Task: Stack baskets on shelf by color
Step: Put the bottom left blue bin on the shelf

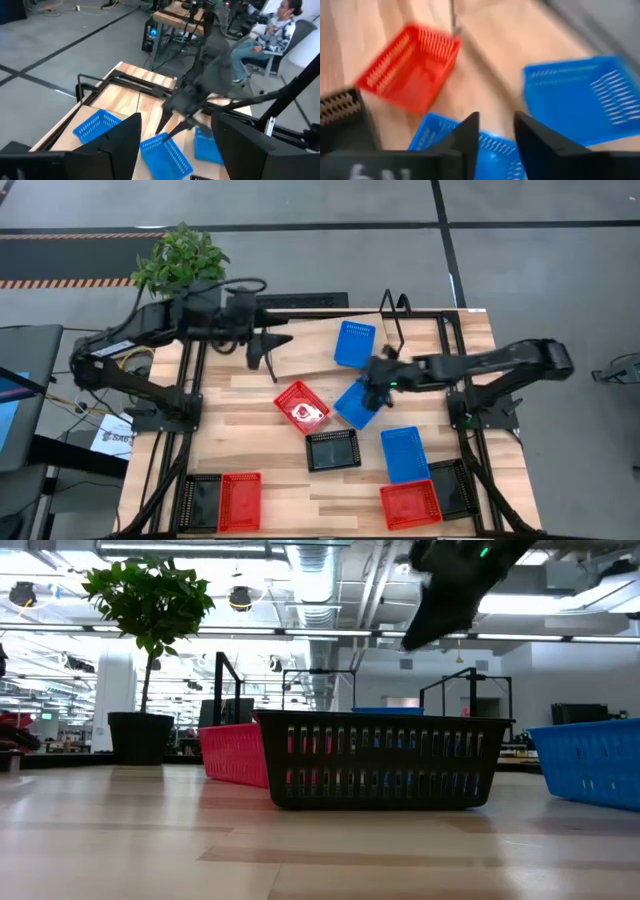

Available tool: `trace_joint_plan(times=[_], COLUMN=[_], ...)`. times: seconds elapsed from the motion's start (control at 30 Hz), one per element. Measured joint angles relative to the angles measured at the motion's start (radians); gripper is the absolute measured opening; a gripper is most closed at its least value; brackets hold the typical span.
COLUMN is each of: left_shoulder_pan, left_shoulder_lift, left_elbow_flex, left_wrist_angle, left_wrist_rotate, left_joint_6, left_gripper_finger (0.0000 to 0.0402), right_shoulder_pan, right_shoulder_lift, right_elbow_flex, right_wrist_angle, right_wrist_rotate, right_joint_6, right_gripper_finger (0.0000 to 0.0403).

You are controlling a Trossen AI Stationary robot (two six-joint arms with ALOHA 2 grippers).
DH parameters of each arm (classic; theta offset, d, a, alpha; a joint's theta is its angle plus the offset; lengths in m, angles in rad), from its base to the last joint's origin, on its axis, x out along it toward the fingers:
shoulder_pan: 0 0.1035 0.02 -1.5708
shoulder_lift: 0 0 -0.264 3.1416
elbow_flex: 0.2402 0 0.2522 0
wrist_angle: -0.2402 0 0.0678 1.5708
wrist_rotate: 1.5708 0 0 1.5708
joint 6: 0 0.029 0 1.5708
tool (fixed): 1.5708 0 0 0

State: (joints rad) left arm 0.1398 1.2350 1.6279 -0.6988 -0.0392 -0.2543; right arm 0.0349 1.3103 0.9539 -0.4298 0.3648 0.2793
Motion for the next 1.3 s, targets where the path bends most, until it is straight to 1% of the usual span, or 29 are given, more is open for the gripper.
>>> trace_joint_plan(times=[0.07,0.2,0.27,0.33,0.43,0.5,0.67,0.83,0.93,1.1,1.2,1.3], left_shoulder_pan=[-0.030,-0.077,-0.095,-0.109,-0.128,-0.141,-0.165,-0.177,-0.179,-0.179,-0.179,-0.179], left_shoulder_lift=[-0.011,-0.017,-0.017,-0.017,-0.016,-0.016,-0.016,-0.016,-0.016,-0.003,0.014,0.028], left_elbow_flex=[0.000,0.000,0.000,0.000,0.000,0.000,0.000,0.000,0.000,-0.002,-0.019,-0.061], left_wrist_angle=[-0.025,-0.067,-0.090,-0.111,-0.130,-0.134,-0.156,-0.175,-0.182,-0.189,-0.170,-0.153], left_wrist_rotate=[-0.039,-0.118,-0.142,-0.159,-0.180,-0.195,-0.241,-0.268,-0.273,-0.290,-0.290,-0.287], left_joint_6=[0.000,-0.003,-0.014,-0.017,-0.018,-0.018,-0.018,-0.019,-0.020,-0.029,-0.030,-0.031], left_gripper_finger=[0.0228,0.0228,0.0228,0.0228,0.0228,0.0228,0.0228,0.0228,0.0228,0.0228,0.0228,0.0228], right_shoulder_pan=[-0.025,-0.073,-0.097,-0.120,-0.153,-0.172,-0.214,-0.248,-0.262,-0.274,-0.272,-0.258], right_shoulder_lift=[0.067,0.152,0.179,0.190,0.204,0.202,0.200,0.200,0.200,0.194,0.184,0.163], right_elbow_flex=[0.013,0.035,0.047,0.055,0.063,0.063,0.063,0.063,0.063,0.066,0.096,0.160], right_wrist_angle=[-0.001,-0.031,-0.038,-0.054,-0.073,-0.093,-0.139,-0.144,-0.144,-0.146,-0.183,-0.240], right_wrist_rotate=[-0.030,-0.032,-0.032,-0.037,-0.068,-0.071,-0.070,-0.021,0.002,0.007,0.024,0.030], right_joint_6=[-0.002,-0.024,-0.027,-0.027,-0.027,-0.026,-0.020,-0.031,-0.042,-0.073,-0.087,-0.094], right_gripper_finger=[0.0094,0.0027,0.0009,0.0011,0.0027,0.0031,0.0020,0.0011,0.0015,0.0026,0.0027,0.0024])
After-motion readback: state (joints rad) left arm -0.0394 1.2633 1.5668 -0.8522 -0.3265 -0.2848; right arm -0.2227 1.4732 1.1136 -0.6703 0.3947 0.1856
